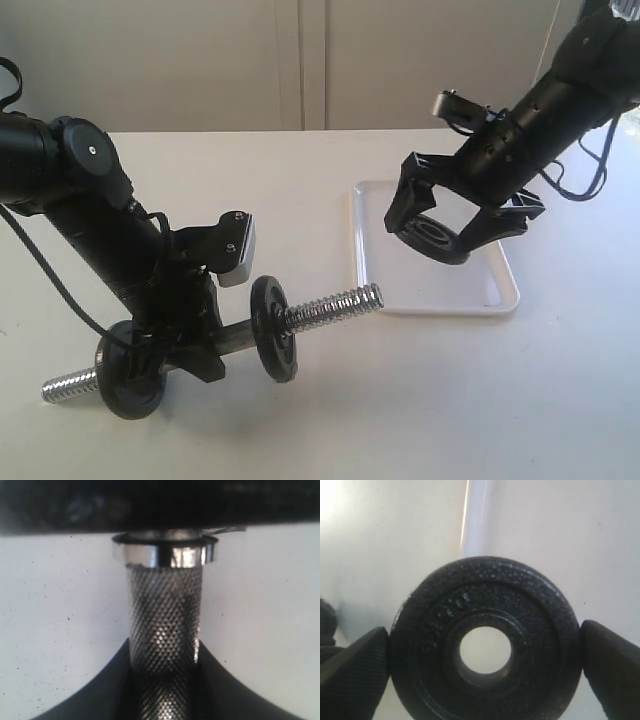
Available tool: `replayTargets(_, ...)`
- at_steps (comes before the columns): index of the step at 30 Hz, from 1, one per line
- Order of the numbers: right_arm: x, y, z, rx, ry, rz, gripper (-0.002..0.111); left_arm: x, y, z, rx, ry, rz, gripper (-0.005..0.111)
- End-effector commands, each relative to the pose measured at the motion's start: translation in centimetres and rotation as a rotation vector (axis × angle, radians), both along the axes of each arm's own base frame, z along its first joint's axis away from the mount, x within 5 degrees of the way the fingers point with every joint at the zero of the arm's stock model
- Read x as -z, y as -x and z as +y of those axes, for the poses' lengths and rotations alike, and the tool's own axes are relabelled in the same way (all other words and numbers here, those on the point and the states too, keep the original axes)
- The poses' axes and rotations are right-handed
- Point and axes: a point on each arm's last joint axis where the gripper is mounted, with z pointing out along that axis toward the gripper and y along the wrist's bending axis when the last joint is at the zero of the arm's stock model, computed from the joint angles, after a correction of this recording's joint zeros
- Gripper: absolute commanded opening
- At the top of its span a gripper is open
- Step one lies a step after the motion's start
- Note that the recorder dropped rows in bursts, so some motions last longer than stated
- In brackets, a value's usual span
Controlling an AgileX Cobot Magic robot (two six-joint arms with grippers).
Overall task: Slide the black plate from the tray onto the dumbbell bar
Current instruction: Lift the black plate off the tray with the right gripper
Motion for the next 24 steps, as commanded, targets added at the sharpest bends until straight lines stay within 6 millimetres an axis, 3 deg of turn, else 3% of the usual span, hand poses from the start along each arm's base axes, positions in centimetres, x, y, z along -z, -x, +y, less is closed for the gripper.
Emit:
replayTargets(1,-2.1,0.5,-1.0,-0.038,-0.183,0.032,0.000,-2.8,0.7,-0.8,-0.029,0.124,0.026,0.000)
replayTargets(8,-3.1,0.4,-3.1,0.036,-0.264,0.009,0.000,-2.9,0.7,-0.8,-0.030,0.127,0.029,0.000)
replayTargets(16,-4.9,1.2,-3.1,0.031,-0.260,-0.035,0.000,-2.9,0.7,-0.8,-0.030,0.127,0.029,0.000)
replayTargets(24,-4.1,3.3,-3.0,0.012,-0.267,-0.004,0.000,-2.9,0.7,-0.8,-0.030,0.127,0.029,0.000)
